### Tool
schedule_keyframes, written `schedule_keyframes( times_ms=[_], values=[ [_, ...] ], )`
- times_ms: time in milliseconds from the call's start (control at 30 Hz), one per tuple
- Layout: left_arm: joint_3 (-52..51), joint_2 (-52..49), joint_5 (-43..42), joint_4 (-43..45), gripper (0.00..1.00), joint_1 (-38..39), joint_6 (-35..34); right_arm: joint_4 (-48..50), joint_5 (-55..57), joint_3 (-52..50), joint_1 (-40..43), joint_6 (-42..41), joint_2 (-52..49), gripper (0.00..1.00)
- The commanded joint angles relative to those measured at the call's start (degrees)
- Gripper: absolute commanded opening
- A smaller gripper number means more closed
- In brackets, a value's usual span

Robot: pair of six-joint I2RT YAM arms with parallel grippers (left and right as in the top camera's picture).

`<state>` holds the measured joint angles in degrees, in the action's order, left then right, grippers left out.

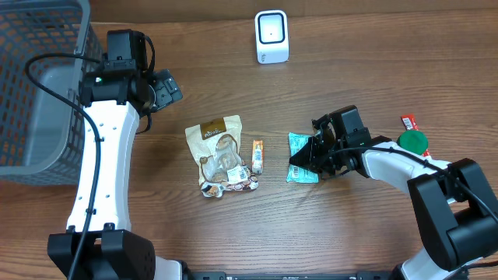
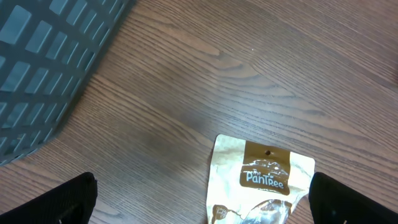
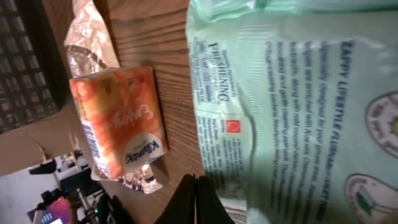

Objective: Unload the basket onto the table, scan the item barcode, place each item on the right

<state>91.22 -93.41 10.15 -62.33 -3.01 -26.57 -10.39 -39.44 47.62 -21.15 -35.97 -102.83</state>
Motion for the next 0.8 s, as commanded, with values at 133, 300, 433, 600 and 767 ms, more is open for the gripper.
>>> schedule_keyframes(
  times_ms=[133,300,433,600,767],
  values=[
    [0.5,0.9,0.8,0.0,1.00,0.0,0.2,-0.6,5.0,-1.1,-0.5,0.3,-0.5,0.04],
    [0.5,0.9,0.8,0.0,1.00,0.0,0.2,-1.3,5.4,-1.6,-0.5,-0.3,-2.5,0.04],
    [0.5,0.9,0.7,0.0,1.00,0.0,0.2,-2.1,7.3,-1.6,-0.5,-2.9,-3.7,0.04],
    [0.5,0.9,0.8,0.0,1.00,0.0,0.2,-2.1,4.1,-0.6,-0.4,-3.3,-3.6,0.04],
    [0.5,0.9,0.8,0.0,1.00,0.0,0.2,-1.9,-3.5,2.1,-0.3,-0.3,-1.2,0.04]
  ],
)
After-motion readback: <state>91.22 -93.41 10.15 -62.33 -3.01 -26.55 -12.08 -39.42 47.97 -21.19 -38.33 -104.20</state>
